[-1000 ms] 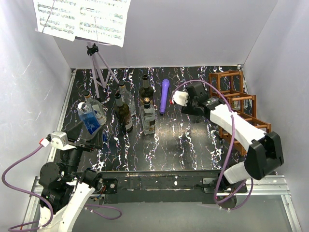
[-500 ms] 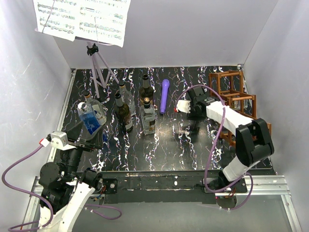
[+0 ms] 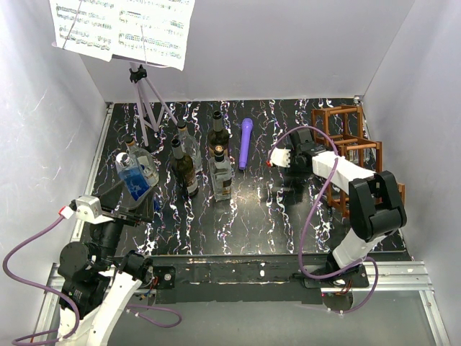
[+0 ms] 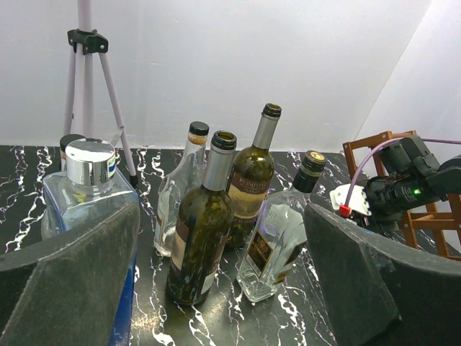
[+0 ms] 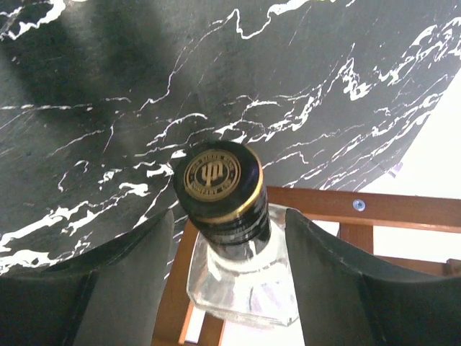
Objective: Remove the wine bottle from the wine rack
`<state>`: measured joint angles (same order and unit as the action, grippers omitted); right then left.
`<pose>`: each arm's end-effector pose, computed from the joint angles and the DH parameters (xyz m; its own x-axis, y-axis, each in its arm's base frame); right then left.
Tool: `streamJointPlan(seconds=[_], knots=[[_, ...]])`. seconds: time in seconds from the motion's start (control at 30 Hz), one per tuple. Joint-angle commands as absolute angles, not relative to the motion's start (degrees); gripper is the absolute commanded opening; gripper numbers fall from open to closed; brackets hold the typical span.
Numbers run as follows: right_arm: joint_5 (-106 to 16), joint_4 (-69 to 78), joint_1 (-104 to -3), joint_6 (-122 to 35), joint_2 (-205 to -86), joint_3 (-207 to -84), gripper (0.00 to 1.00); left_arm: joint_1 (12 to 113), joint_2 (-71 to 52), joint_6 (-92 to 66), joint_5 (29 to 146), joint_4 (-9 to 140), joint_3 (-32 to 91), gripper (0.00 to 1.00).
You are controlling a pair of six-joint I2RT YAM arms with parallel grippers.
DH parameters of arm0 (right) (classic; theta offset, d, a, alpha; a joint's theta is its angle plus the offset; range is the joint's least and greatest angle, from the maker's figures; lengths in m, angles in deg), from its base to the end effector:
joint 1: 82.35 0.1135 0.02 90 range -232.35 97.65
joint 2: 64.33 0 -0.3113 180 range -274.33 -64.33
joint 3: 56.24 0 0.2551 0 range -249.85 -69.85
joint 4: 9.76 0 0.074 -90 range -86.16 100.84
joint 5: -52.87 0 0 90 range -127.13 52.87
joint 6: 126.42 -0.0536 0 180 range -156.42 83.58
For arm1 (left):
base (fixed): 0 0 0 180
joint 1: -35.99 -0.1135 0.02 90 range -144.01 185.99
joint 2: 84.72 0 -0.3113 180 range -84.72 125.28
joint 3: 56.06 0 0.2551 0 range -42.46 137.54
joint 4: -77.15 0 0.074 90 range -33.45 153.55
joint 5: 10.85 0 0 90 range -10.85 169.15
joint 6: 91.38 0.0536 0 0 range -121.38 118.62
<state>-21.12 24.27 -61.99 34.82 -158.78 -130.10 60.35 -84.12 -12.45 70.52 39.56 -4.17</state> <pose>0.3386 0.1099 0.2318 -0.0709 -0.9971 0.0267 -0.7832 0.0391 -0.6206 -0.0043 0.0108 0.3459 0.1589 -0.2803 -0.9466 0.3113 0.9242 -0.2214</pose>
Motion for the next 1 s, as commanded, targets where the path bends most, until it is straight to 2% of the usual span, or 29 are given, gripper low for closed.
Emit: streamJointPlan(seconds=[0.0, 0.73, 0.83, 0.97], knots=[[-23.85, 20.98, -63.28, 39.16, -160.74, -129.70, 0.70, 60.43, -82.79, -11.83, 70.09, 39.29, -4.05, 0.98], [-27.01, 16.41, -65.12, 43.39, -161.88, -128.12, 0.60, 60.43, -82.79, -11.75, 70.18, 39.38, -4.14, 0.98], [-27.02, 17.29, -65.30, 43.64, -161.71, -128.47, 0.57, 60.43, -82.96, -11.75, 70.18, 39.38, -4.22, 0.98], [-27.19, 17.99, -65.30, 43.91, -161.27, -129.35, 0.47, 60.43, -82.88, -11.75, 70.18, 39.38, -4.14, 0.98]])
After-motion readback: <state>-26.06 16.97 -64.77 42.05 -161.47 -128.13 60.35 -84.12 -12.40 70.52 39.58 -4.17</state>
